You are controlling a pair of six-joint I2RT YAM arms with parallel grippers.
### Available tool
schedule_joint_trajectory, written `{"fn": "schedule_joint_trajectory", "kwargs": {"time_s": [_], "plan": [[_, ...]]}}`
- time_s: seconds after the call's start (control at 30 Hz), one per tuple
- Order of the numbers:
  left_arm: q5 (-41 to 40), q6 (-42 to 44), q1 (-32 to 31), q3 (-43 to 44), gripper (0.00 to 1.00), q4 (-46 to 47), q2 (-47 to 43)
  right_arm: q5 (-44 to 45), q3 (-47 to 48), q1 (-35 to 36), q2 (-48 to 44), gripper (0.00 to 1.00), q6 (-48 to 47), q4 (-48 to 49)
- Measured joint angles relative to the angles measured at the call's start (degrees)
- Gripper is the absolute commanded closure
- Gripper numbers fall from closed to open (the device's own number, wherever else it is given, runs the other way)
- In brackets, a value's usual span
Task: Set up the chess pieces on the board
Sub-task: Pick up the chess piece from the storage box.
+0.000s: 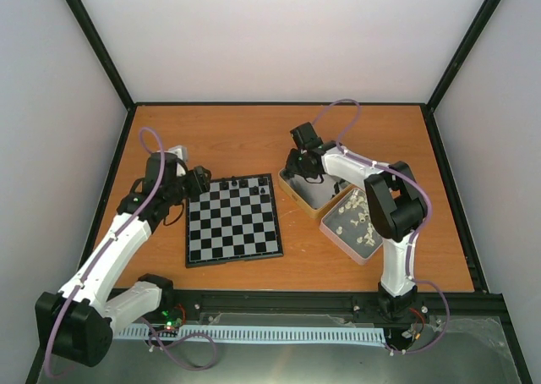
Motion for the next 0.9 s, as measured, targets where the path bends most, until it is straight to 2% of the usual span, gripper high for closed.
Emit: {"fn": "schedule_joint_trajectory", "kwargs": {"time_s": [0.27, 0.53, 0.9], "plan": [[-0.7, 0.0, 0.0, 0.5, 0.33, 0.0, 2.0, -0.5, -1.1, 0.0, 0.4, 0.69, 2.3, 1.7], [-0.9, 0.0, 0.0, 1.2, 0.33, -0.1, 4.0, -0.6, 1.3, 0.0, 5.0, 0.67, 2.2, 0.7], [-1.0, 0.0, 0.0, 1.7, 0.33, 0.0, 4.0, 6.6, 4.4, 0.0, 6.4, 0.67, -4.3, -3.3]]}}
